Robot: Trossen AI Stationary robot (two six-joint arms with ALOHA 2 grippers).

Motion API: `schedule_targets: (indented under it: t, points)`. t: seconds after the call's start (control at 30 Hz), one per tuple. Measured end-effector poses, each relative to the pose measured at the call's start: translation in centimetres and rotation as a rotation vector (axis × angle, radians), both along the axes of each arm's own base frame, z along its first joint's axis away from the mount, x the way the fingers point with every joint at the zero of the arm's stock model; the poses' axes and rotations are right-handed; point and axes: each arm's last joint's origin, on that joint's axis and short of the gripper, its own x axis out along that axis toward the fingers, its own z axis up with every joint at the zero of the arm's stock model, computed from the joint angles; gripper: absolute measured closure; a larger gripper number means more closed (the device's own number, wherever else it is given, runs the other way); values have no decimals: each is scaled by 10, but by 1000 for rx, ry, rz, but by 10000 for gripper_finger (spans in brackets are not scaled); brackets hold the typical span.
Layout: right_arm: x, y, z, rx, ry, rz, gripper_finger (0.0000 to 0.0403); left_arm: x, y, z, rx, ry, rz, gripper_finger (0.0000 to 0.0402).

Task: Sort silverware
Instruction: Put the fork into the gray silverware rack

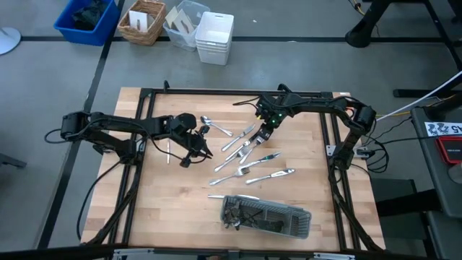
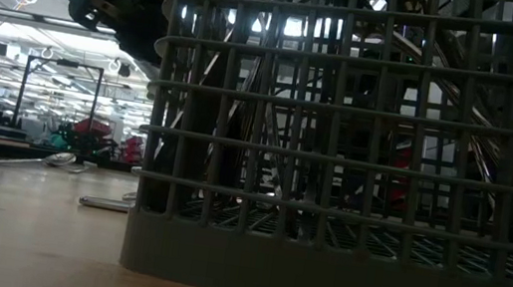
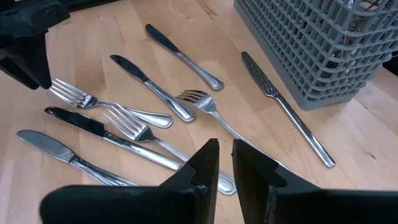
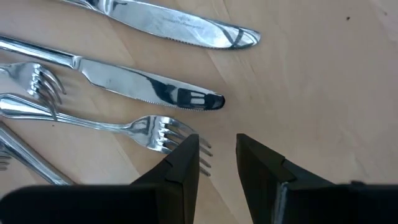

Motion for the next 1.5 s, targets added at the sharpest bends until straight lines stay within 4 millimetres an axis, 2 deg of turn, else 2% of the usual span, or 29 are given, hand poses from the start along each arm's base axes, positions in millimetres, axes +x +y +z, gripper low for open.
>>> schedule_targets:
  t: [0.67, 0.97, 1.17, 1.3, 1.5]
  points:
    - [0, 0, -1, 10, 3, 2, 295, 0, 0, 0, -3, 2, 1, 361]
    - [7, -1, -25, 100, 21, 18, 295, 0, 0, -1, -19, 14, 12, 361]
    - [11, -1, -33, 158, -7, 40, 295, 0, 0, -1, -16, 13, 10, 361]
    - [11, -1, -35, 186, -13, 44, 319, 0, 0, -1, -16, 11, 9, 361]
    - [14, 1, -34, 244, -64, 65, 389, 0, 0, -1, -16, 11, 9, 361]
